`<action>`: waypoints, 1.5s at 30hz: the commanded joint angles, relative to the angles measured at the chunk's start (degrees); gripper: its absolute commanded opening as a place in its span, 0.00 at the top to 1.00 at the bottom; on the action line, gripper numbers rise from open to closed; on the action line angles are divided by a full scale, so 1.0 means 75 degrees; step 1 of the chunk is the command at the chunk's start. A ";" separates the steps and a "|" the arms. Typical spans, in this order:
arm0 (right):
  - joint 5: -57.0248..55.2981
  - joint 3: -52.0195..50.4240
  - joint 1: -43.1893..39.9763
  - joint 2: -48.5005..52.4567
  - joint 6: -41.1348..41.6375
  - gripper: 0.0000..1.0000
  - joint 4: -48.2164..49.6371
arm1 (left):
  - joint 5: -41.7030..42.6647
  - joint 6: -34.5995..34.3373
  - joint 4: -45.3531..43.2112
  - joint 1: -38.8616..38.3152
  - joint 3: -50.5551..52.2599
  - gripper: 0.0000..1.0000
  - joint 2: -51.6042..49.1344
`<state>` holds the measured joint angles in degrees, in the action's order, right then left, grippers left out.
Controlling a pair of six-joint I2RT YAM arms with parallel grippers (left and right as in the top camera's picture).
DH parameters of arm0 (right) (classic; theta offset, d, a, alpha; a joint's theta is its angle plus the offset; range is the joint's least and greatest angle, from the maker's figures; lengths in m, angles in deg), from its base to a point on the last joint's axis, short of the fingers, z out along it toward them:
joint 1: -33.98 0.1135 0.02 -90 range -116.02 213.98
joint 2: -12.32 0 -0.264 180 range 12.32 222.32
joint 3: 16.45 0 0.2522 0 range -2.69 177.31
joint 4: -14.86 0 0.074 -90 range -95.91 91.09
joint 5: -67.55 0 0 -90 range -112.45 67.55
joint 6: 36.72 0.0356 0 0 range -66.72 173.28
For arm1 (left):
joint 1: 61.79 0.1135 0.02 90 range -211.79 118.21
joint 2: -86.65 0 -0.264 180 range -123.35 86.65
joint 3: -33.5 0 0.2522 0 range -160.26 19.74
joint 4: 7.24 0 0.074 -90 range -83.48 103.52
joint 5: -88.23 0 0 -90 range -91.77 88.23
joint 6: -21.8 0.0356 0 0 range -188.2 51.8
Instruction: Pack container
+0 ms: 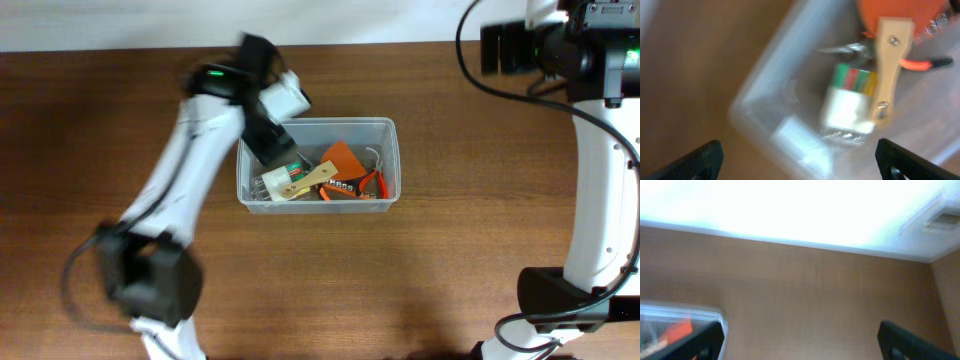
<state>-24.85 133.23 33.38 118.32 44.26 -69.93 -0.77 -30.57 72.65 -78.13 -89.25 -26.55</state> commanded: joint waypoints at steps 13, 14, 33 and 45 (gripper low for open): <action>0.0073 0.0035 0.0184 -0.0017 -0.0152 0.01 0.1355 | -0.0108 -0.2567 -0.2011 0.2524 -0.0224 0.01 0.1772; 0.0044 0.0035 0.0178 -0.0076 -0.0152 0.01 0.1224 | -0.0111 -0.2594 -0.1958 0.2535 -0.0224 0.01 0.1792; 0.0026 -0.5968 -0.0221 -0.4406 0.0705 0.01 0.1084 | -0.0303 -0.2669 -0.3602 0.2550 0.4022 0.01 0.4867; -0.0003 -1.1395 -0.0221 -0.9439 -0.0023 0.01 0.3051 | -0.0309 -0.2675 -0.4975 0.2550 0.8405 0.01 0.8894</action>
<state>-24.17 55.59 31.76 54.15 47.80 -49.03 -2.72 -50.04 37.61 -59.24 -32.34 33.49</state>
